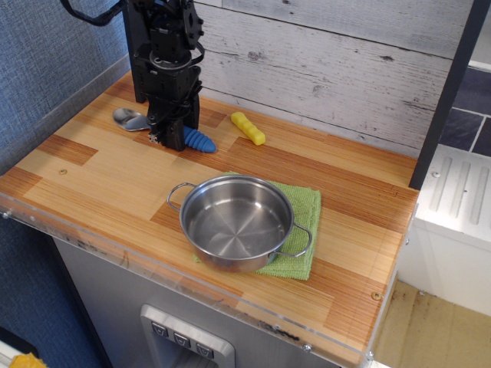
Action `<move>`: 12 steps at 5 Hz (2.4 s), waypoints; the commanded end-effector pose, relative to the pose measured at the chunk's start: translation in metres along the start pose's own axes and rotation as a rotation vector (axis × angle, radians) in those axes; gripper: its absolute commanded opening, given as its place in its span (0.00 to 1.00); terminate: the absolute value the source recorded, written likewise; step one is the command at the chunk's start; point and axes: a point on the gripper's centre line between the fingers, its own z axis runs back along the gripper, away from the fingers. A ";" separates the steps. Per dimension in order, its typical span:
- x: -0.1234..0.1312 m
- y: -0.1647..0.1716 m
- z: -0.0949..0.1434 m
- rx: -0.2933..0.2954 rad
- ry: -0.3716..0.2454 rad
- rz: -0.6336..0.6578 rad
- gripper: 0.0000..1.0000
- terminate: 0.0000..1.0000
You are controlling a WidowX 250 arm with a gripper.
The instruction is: Place the blue spoon next to the metal pot
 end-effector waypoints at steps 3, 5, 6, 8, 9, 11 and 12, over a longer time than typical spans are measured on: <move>-0.012 0.022 0.064 -0.048 -0.010 -0.046 0.00 0.00; -0.005 0.060 0.088 -0.012 -0.064 -0.044 0.00 0.00; -0.001 0.077 0.082 -0.001 -0.078 -0.038 0.00 0.00; 0.009 0.082 0.071 0.056 -0.117 -0.054 0.00 0.00; 0.016 0.084 0.063 0.076 -0.125 -0.067 0.00 0.00; 0.023 0.091 0.046 0.130 -0.135 -0.085 0.00 0.00; 0.023 0.090 0.034 0.126 -0.128 -0.097 0.00 0.00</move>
